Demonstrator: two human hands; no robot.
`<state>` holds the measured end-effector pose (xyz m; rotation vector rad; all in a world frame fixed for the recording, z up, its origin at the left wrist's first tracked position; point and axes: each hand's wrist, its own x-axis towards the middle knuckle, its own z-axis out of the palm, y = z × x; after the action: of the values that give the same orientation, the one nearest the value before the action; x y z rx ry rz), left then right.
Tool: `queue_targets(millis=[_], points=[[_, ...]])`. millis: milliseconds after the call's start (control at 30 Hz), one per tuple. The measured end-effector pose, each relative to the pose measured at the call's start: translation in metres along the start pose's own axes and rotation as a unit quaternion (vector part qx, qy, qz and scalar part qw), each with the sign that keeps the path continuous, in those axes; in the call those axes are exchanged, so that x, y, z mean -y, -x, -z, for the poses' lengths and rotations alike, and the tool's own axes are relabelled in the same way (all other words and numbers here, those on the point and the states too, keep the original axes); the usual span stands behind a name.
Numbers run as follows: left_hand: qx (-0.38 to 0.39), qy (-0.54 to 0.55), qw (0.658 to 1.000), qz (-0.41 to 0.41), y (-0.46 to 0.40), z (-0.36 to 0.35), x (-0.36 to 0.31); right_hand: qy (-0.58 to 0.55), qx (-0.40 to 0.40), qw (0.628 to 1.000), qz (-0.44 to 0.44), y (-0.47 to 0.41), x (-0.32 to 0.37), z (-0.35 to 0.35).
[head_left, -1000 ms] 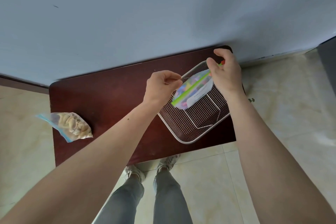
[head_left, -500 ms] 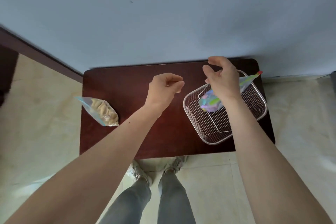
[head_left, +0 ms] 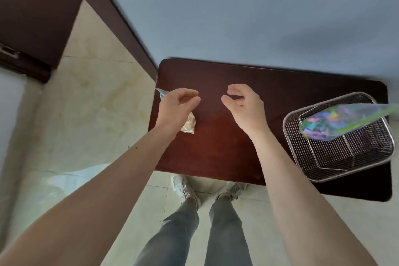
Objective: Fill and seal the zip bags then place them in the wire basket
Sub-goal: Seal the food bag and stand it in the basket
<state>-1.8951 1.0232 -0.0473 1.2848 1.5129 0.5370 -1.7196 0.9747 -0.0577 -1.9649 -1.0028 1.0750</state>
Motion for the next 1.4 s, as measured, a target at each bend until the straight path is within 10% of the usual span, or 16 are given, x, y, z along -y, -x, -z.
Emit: queue_targets(millis=[333,1400], points=[[-0.088,-0.129,0.988,-0.004,-0.036,0.051,0.049,0.076,0.119,0.990,-0.004,0.021,-0.010,-0.087],[0.120,-0.178,0.976,-0.039,-0.027,-0.021,0.008,-0.021,-0.093,0.995,-0.020,0.027,-0.062,0.032]])
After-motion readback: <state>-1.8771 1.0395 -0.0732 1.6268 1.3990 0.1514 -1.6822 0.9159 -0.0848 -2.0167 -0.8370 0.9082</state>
